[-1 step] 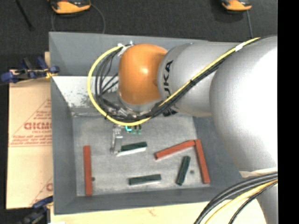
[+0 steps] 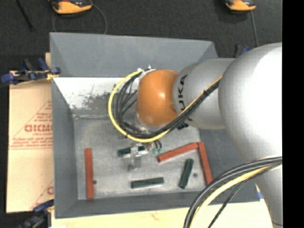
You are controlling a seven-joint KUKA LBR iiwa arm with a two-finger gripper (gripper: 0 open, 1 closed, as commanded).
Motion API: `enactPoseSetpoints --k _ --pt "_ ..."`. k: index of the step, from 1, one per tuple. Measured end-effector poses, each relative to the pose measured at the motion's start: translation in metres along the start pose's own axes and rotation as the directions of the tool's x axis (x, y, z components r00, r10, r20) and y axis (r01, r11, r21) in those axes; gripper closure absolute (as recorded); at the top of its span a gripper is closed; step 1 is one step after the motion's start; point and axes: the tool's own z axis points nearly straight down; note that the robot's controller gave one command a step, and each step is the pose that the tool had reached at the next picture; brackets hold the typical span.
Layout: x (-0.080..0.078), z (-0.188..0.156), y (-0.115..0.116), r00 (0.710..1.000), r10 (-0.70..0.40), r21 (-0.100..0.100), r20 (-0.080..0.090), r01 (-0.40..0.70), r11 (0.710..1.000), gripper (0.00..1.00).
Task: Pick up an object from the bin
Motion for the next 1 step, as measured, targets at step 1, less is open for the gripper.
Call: enactPoseSetpoints --k 1 --pt "0.0000 -0.0329 0.0069 0.984 0.179 -0.005 0.007 -0.179 0.984 0.00"
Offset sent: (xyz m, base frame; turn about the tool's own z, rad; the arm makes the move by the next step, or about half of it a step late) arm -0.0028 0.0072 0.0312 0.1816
